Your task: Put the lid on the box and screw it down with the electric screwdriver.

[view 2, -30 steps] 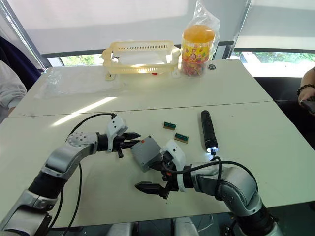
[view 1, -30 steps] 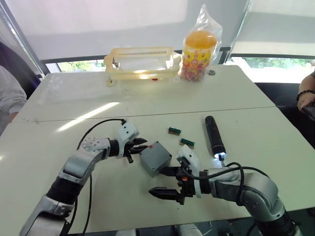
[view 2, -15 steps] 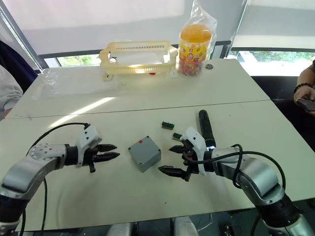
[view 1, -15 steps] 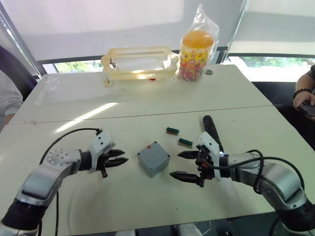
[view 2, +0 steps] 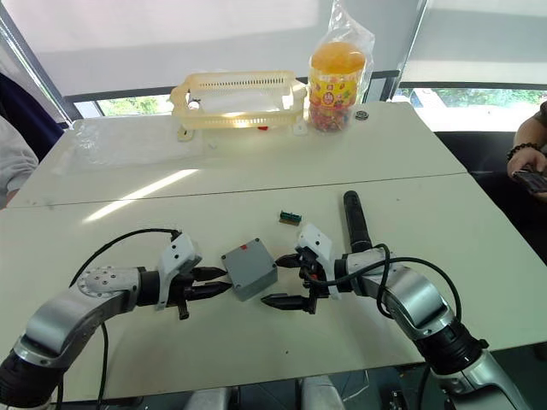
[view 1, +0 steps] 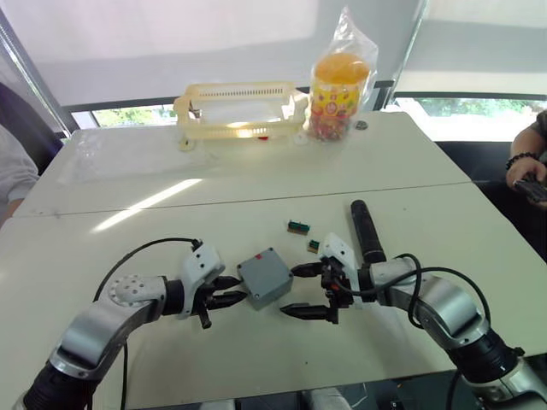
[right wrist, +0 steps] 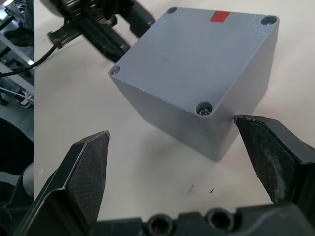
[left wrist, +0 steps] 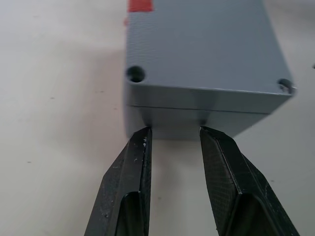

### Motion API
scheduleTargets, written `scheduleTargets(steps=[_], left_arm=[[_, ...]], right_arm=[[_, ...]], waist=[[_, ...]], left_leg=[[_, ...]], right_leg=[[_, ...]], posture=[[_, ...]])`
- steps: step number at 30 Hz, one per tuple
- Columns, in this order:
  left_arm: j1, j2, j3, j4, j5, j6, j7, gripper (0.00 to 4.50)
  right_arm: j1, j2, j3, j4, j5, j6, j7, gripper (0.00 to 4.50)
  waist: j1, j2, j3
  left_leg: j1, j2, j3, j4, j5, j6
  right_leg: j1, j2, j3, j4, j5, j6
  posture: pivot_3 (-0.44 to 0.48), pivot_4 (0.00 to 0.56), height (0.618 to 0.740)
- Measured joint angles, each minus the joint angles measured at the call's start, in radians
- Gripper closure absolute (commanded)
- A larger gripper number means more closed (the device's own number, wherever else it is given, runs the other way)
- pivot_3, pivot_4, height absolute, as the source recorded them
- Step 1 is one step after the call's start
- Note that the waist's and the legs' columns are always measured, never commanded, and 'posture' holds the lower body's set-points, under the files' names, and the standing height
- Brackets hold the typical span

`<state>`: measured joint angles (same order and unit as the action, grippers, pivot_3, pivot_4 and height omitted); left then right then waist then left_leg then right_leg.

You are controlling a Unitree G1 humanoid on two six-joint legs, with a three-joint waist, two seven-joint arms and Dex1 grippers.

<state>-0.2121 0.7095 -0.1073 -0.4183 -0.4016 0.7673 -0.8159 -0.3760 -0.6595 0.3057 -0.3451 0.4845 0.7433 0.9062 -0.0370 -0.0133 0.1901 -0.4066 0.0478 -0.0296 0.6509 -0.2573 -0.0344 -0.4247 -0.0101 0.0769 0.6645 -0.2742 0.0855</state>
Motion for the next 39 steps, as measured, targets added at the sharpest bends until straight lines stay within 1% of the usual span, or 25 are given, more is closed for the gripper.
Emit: scheduleTargets(steps=[3,8,13,22,24,26,28,31,33,36,39], left_arm=[[-0.023,-0.012,0.001,0.03,0.015,-0.011,0.016,2.98],[-0.032,-0.018,0.001,0.034,0.023,-0.013,0.021,2.98],[-0.033,-0.017,-0.001,0.034,0.023,-0.012,0.011,2.98],[-0.034,-0.007,-0.003,0.048,0.023,-0.037,-0.012,2.98],[-0.034,0.02,0.006,0.047,0.014,-0.035,-0.033,2.98],[-0.037,0.077,0.057,0.046,-0.023,-0.022,-0.069,2.98],[-0.059,0.096,0.098,0.042,-0.053,-0.004,-0.089,2.98],[-0.106,0.119,0.154,0.011,-0.143,0.048,-0.128,2.98],[-0.119,0.123,0.171,0.002,-0.174,0.062,-0.138,2.98],[-0.158,0.133,0.174,-0.002,-0.217,0.102,-0.137,2.98],[-0.179,0.139,0.172,-0.026,-0.224,0.107,-0.133,2.98]], right_arm=[[0.039,0.002,-0.001,-0.047,0.001,0.031,-0.02,0.06],[0.08,0.03,-0.02,-0.102,0.012,0.089,-0.075,0.06],[0.089,0.035,-0.022,-0.113,0.011,0.1,-0.097,0.06],[0.088,0.021,-0.026,-0.118,0.012,0.1,-0.09,0.06],[0.088,-0.006,-0.059,-0.126,0.023,0.099,-0.074,0.06],[0.068,-0.04,-0.176,-0.123,0.076,0.108,-0.057,0.06],[0.022,-0.043,-0.253,-0.117,0.128,0.13,-0.046,0.06],[-0.085,-0.048,-0.325,-0.018,0.175,0.144,-0.023,0.06],[-0.111,-0.047,-0.328,0.03,0.169,0.135,-0.017,0.06],[-0.188,-0.022,-0.268,0.206,0.066,0.032,-0.016,0.06],[-0.226,0.019,-0.204,0.33,-0.028,-0.061,-0.02,0.06]], waist=[[0.0,0.0,0.0],[-0.001,0.0,0.0],[-0.001,0.0,0.0],[-0.001,0.0,0.0],[-0.001,0.0,0.0],[-0.002,0.0,0.0],[-0.002,0.0,0.0],[-0.005,0.0,0.0],[-0.004,0.0,0.0],[-0.007,0.0,0.0],[-0.008,0.0,0.0]], left_leg=[[0.0,0.0,0.0,0.0,0.0,0.0],[0.0,0.0,0.0,0.0,0.0,0.0],[0.0,0.0,0.0,0.0,0.0,0.0],[0.0,0.0,0.0,0.0,0.0,0.0],[0.0,0.0,0.0,0.0,0.0,0.0],[0.0,0.0,0.0,0.0,0.0,0.0],[0.0,0.0,0.0,0.0,0.0,0.0],[0.0,0.0,0.0,0.0,0.0,0.0],[0.0,0.0,0.0,0.0,0.0,0.0],[0.0,0.0,0.0,0.0,0.0,0.0],[0.0,0.0,0.001,0.0,0.0,0.0]], right_leg=[[0.0,0.0,0.0,0.0,0.0,0.0],[0.0,0.0,0.0,0.0,0.0,0.0],[0.0,0.0,0.0,0.0,0.0,0.0],[0.0,0.0,0.0,0.0,0.0,0.0],[0.0,0.0,0.0,0.0,0.0,0.0],[0.0,0.0,0.0,0.0,0.0,0.0],[0.0,0.0,0.0,0.0,0.0,0.0],[0.0,0.0,0.0,0.0,0.0,0.0],[0.0,0.0,0.0,0.0,0.0,0.0],[0.0,0.0,0.0,0.0,0.0,0.0],[0.0,0.0,0.0,0.0,0.0,0.0]], posture=[[0.0,0.15,0.74],[0.0,0.15,0.74],[0.0,0.15,0.74],[0.0,0.15,0.74],[0.0,0.15,0.74],[0.0,0.15,0.74],[0.0,0.15,0.74],[0.0,0.15,0.74],[0.0,0.15,0.74],[0.0,0.15,0.74],[0.0,0.15,0.74]])
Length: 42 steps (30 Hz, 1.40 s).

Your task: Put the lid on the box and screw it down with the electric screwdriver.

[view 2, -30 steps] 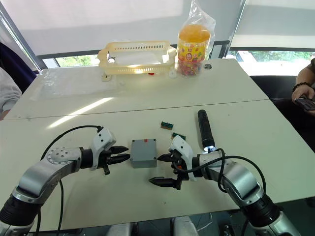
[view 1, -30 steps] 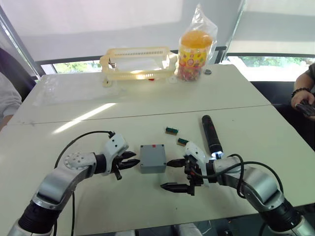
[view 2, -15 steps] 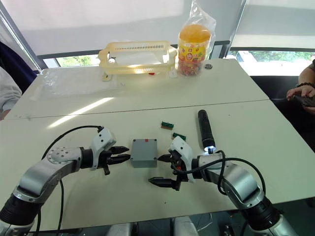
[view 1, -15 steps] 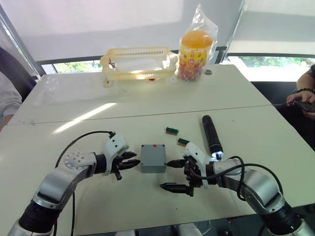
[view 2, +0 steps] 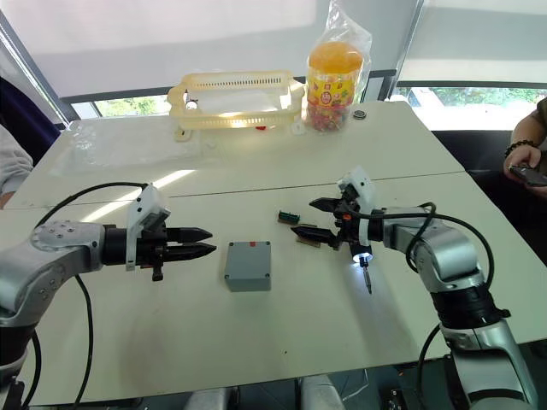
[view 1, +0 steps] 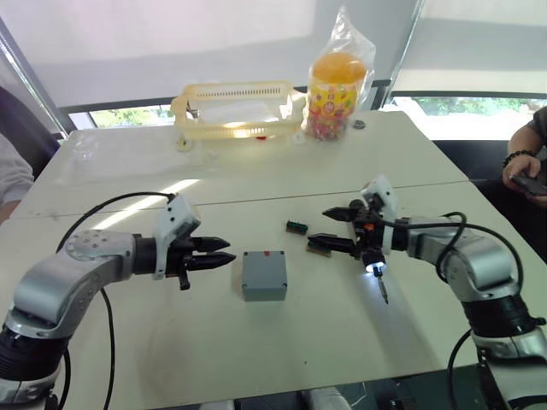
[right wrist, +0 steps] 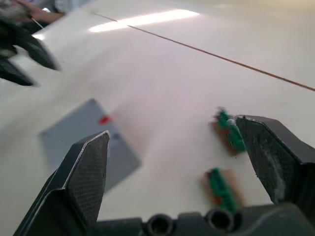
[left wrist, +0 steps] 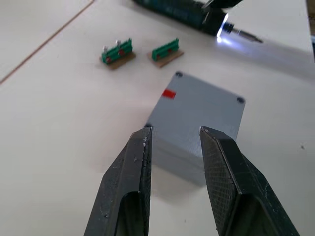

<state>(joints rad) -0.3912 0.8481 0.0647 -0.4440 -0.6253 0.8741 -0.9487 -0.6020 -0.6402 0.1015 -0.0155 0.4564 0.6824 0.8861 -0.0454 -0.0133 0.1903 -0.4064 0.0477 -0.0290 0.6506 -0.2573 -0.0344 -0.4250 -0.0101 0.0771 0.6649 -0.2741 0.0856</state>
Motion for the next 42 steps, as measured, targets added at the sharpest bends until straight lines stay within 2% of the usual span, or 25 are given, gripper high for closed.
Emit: scheduleTargets(steps=[5,6,8,12,19,28,30,32,33,42], left_arm=[[-0.018,-0.041,-0.014,-0.021,-0.004,0.018,0.064,2.98],[-0.021,-0.05,-0.016,-0.022,-0.002,0.019,0.078,2.98],[-0.021,-0.061,-0.018,-0.021,0.008,0.019,0.115,2.98],[-0.006,-0.066,-0.021,-0.021,0.014,0.02,0.148,2.98],[0.007,-0.065,-0.022,-0.022,0.016,0.017,0.163,2.98],[0.025,-0.067,-0.048,-0.02,0.029,0.004,0.166,2.98],[0.025,-0.067,-0.049,-0.016,0.036,-0.003,0.166,2.98],[0.025,-0.067,-0.051,-0.009,0.043,-0.01,0.167,2.98],[0.025,-0.067,-0.051,-0.009,0.048,-0.012,0.167,2.98],[0.025,-0.069,-0.054,-0.003,0.06,-0.027,0.166,2.98]], right_arm=[[-0.114,0.138,0.07,0.291,-0.139,-0.174,-0.025,0.06],[-0.13,0.154,0.071,0.326,-0.152,-0.201,-0.026,0.29],[-0.175,0.19,0.078,0.428,-0.191,-0.275,-0.031,0.95],[-0.204,0.214,0.08,0.534,-0.24,-0.356,-0.02,2.95],[-0.217,0.226,0.079,0.608,-0.286,-0.407,0.013,2.95],[-0.224,0.23,0.078,0.612,-0.301,-0.414,0.025,2.95],[-0.224,0.23,0.078,0.615,-0.307,-0.414,0.024,3.51],[-0.224,0.232,0.078,0.627,-0.313,-0.415,0.022,4.31],[-0.224,0.233,0.078,0.633,-0.316,-0.417,0.022,4.42],[-0.224,0.237,0.064,0.646,-0.324,-0.432,0.02,4.42]], waist=[[0.0,0.0,0.0],[0.0,0.0,0.0],[0.001,0.0,0.0],[0.002,0.0,0.0],[0.0,0.0,0.0],[0.001,0.0,0.0],[0.0,0.0,0.0],[0.0,0.0,0.0],[0.0,0.0,0.0],[0.0,0.0,0.0]], left_leg=[[0.0,0.0,0.0,0.0,0.0,-0.001],[0.0,0.0,0.0,0.0,0.0,-0.001],[0.0,0.0,0.0,0.0,0.001,-0.001],[0.0,0.0,0.0,0.0,0.001,-0.002],[0.0,0.0,0.0,0.0,0.001,-0.002],[0.0,0.0,0.0,0.0,0.001,-0.002],[0.0,0.0,0.0,0.0,0.001,-0.002],[0.0,0.0,0.0,0.0,0.001,-0.002],[0.0,0.0,0.0,0.0,0.001,-0.002],[0.0,0.0,0.0,0.0,0.001,-0.002]], right_leg=[[0.0,0.0,0.0,0.001,0.0,0.0],[0.0,0.0,0.0,0.001,0.0,0.0],[0.0,-0.001,0.0,0.001,0.001,0.0],[0.0,-0.001,0.0,0.001,0.001,0.0],[0.0,0.0,0.0,0.001,0.001,0.0],[0.0,-0.001,0.0,0.001,0.001,0.0],[0.0,-0.001,0.0,0.001,0.001,0.0],[0.0,-0.001,0.0,0.001,0.001,0.0],[0.0,-0.001,0.0,0.001,0.001,0.0],[0.0,-0.001,0.0,0.001,0.001,0.0]], posture=[[0.0,0.15,0.74],[0.0,0.15,0.74],[0.0,0.15,0.74],[0.0,0.15,0.74],[0.0,0.15,0.74],[0.0,0.15,0.74],[0.0,0.15,0.74],[0.0,0.15,0.74],[0.0,0.15,0.74],[0.0,0.15,0.74]])
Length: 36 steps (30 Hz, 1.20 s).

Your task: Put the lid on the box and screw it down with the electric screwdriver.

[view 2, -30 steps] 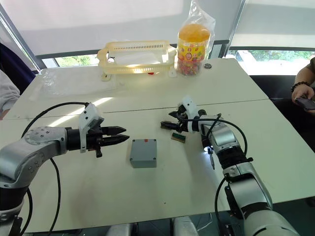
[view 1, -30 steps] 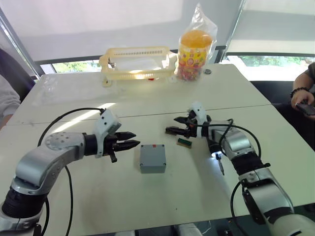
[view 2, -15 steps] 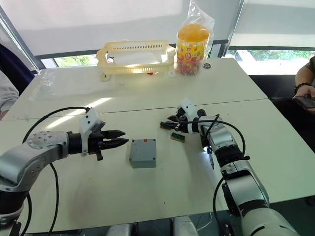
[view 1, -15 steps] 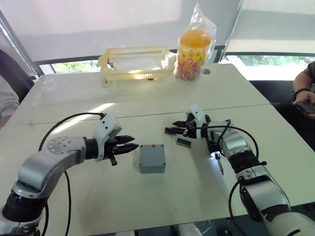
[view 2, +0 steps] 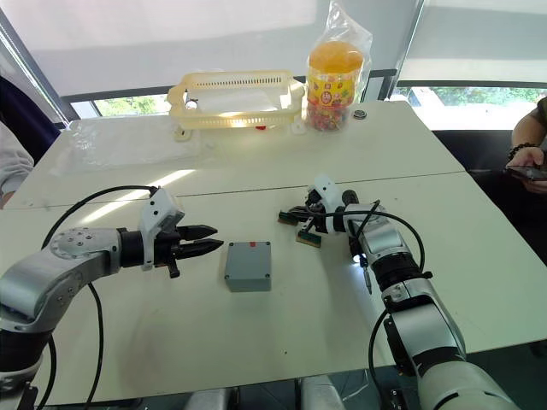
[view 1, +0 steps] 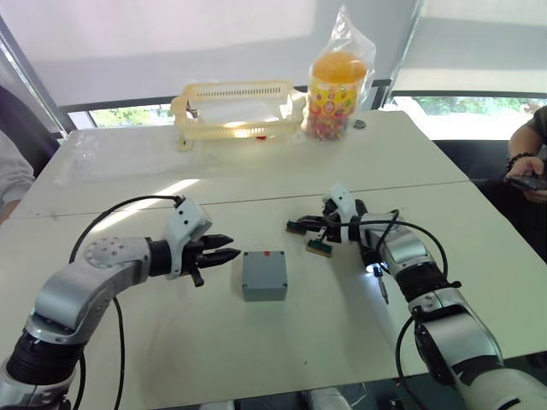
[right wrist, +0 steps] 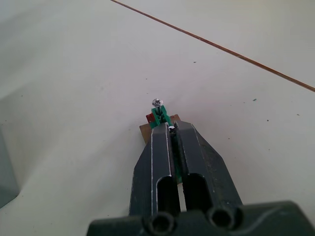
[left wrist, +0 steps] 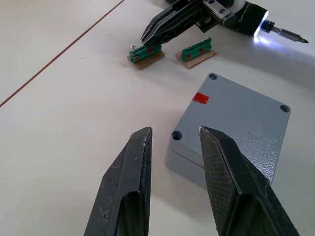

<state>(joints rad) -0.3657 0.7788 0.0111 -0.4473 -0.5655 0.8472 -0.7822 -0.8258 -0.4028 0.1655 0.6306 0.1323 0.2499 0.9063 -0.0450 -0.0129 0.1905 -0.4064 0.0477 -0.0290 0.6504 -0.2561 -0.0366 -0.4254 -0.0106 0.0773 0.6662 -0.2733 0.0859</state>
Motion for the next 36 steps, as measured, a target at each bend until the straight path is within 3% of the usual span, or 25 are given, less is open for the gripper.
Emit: scheduleTargets(steps=[17,27,36], left_arm=[[0.001,-0.019,-0.03,0.014,0.013,-0.012,-0.004,2.98],[0.042,0.085,-0.017,-0.009,-0.007,-0.026,-0.109,2.98],[0.027,0.108,-0.002,-0.02,-0.018,-0.028,-0.142,2.98]], right_arm=[[0.05,-0.011,-0.036,-0.184,0.016,0.089,-0.009,4.42],[0.243,-0.145,-0.103,-0.768,0.193,0.388,0.031,4.42],[0.319,-0.085,-0.078,-0.899,0.254,0.485,-0.055,4.42]], waist=[[0.001,0.0,0.0],[-0.001,0.0,0.0],[0.003,0.0,0.0]], left_leg=[[0.0,0.0,0.0,0.0,0.0,0.0],[0.0,0.0,0.0,0.0,0.0,0.0],[0.0,0.0,0.0,0.0,0.0,0.0]], right_leg=[[0.0,0.0,0.0,0.0,0.0,0.0],[0.0,0.0,0.0,0.0,0.0,0.0],[0.0,0.0,0.0,0.0,0.0,0.0]], posture=[[0.0,0.15,0.74],[0.0,0.15,0.74],[0.0,0.15,0.74]])
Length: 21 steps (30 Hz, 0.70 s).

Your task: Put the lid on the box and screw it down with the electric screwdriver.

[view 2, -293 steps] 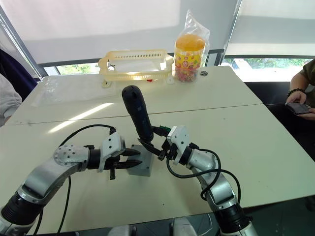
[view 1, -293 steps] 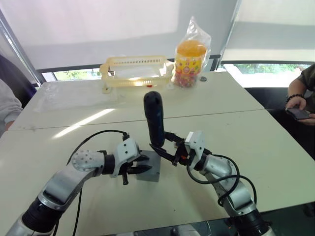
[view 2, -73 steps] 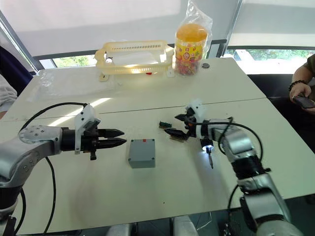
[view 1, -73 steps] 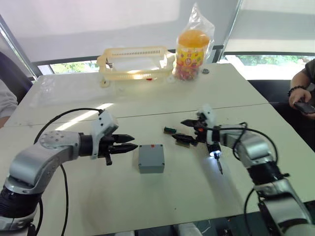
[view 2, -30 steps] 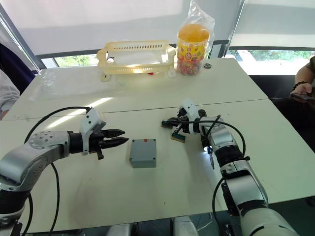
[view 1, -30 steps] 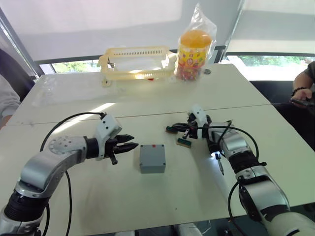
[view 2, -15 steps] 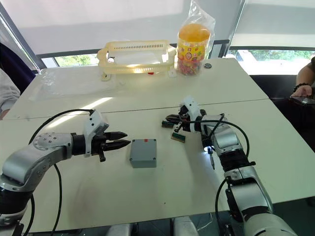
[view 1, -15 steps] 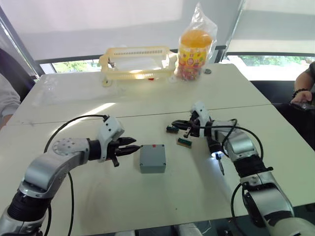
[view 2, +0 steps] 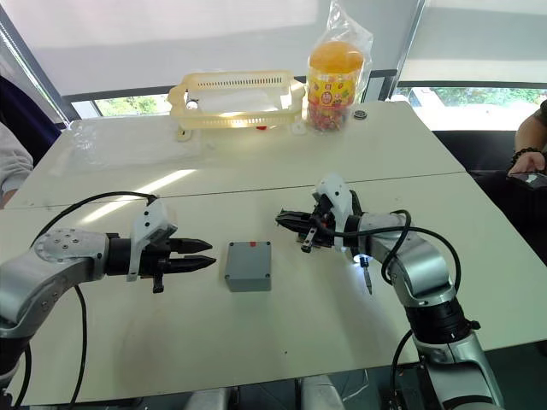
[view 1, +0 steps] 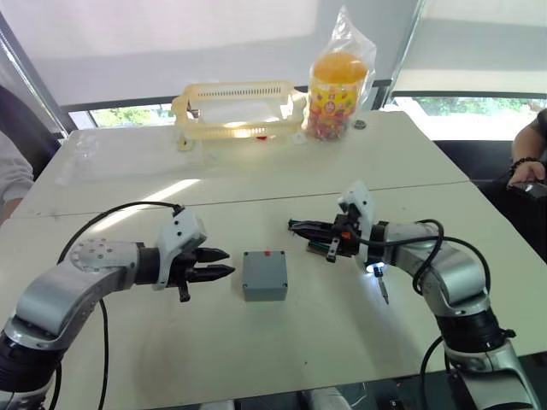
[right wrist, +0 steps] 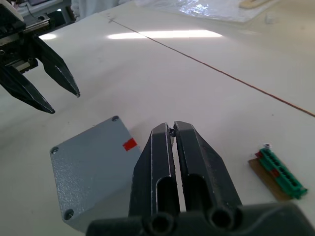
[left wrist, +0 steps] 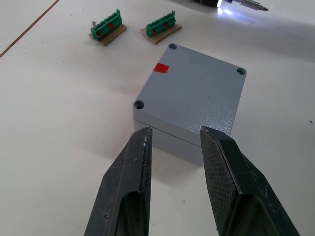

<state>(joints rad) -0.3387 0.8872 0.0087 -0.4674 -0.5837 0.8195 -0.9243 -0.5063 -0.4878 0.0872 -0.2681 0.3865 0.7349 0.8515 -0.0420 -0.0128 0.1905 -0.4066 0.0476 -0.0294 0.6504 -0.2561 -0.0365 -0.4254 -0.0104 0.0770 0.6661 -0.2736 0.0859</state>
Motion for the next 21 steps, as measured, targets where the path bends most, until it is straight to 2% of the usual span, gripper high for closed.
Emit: scheduleTargets(steps=[21], left_arm=[[-0.012,-0.026,-0.025,0.014,0.004,0.0,0.016,2.98]], right_arm=[[0.033,0.01,0.062,-0.011,0.027,0.017,-0.032,4.42]], waist=[[-0.002,0.0,0.0]], left_leg=[[0.0,0.0,0.0,0.0,0.0,0.0]], right_leg=[[0.0,0.0,0.0,0.0,0.0,0.0]], posture=[[0.0,0.15,0.74]])
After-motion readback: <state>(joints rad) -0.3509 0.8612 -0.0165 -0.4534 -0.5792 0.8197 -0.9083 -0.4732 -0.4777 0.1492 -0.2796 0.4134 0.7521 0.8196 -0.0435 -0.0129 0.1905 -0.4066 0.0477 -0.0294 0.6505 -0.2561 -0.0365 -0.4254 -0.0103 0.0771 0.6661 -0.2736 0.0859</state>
